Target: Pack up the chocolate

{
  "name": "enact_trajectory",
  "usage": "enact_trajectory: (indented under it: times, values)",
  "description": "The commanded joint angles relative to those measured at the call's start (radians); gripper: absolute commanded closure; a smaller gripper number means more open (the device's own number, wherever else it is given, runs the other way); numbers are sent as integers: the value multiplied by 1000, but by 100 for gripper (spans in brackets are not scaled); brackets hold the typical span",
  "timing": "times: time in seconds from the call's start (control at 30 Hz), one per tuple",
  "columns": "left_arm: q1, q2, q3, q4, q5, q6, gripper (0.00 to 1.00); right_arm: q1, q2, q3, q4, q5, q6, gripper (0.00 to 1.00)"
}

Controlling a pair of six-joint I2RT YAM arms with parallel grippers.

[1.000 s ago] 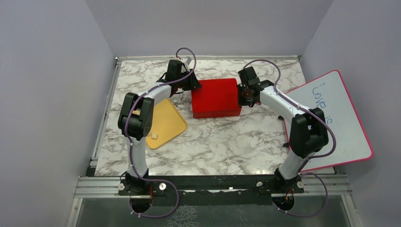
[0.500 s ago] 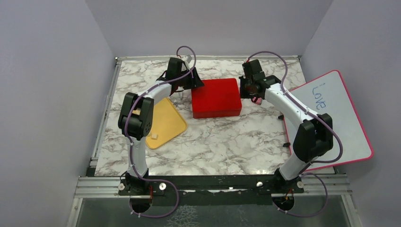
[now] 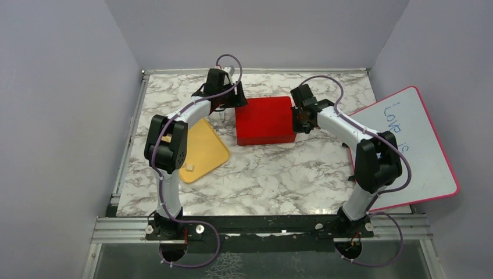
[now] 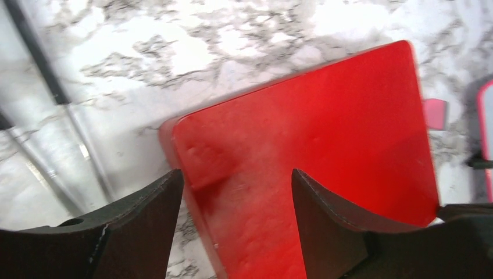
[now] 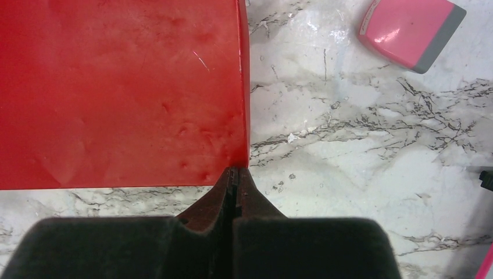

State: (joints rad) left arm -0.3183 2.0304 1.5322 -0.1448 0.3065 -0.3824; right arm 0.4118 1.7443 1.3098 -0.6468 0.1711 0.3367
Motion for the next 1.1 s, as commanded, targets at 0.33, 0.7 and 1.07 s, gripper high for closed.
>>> enact_trajectory:
  times: [0.33, 0.7, 1.07]
  values:
    - [5, -86, 10, 11, 2, 9, 72, 2, -135, 68, 235, -38, -21, 99]
    - [10, -32, 20, 180, 1, -32, 98, 1, 22, 179, 506, 24, -115, 99]
    - [9, 138, 47, 156, -71, -15, 97, -25, 358, 278, 541, 30, -142, 99]
